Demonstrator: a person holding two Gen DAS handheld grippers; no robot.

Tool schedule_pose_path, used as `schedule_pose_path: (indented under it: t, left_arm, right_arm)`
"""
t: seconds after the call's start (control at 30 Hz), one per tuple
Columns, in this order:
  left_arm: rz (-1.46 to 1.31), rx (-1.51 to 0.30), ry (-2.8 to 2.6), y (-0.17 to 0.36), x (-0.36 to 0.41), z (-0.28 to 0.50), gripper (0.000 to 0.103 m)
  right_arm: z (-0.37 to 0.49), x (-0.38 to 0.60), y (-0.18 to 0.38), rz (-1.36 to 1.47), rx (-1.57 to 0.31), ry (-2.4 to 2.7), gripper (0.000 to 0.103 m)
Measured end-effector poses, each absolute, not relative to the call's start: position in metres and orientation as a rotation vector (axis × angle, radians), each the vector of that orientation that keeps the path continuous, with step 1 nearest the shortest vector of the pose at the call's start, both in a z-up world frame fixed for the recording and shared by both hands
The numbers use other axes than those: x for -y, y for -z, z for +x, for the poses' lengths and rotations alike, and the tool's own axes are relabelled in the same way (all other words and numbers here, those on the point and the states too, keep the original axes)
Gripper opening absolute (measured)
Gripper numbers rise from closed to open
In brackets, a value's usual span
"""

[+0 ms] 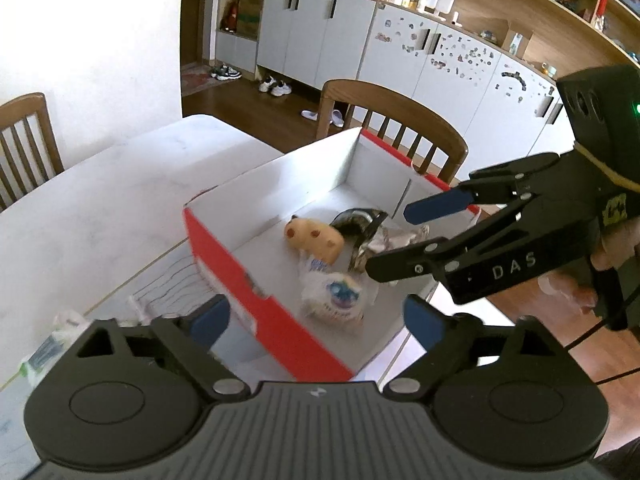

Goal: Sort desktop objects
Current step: 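Withdraw both grippers from the box back toward the placemat, then grasp the mint-green stick with left while right grasps the blue wrapped packet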

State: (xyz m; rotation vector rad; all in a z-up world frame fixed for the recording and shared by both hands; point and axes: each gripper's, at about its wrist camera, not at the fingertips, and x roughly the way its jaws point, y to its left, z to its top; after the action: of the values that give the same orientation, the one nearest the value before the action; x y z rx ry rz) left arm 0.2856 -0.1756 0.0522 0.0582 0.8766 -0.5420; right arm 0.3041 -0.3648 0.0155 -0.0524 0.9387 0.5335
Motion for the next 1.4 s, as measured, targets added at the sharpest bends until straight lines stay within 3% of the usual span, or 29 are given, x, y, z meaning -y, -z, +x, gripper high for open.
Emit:
schedule_pose_path:
  t: [0.37, 1.4]
  left_arm:
    - [0.067, -0.860, 0.515, -0.047, 0.117, 0.233, 0.102]
    - [0.015, -0.910, 0.389, 0.016, 0.001, 0.133, 0.102]
  right_arm:
    - [0.269, 0.320, -0.016, -0.046, -0.901, -0.564, 0.094]
    - [0.215, 0.196, 0.027, -0.145, -0.891, -0.666, 0.099]
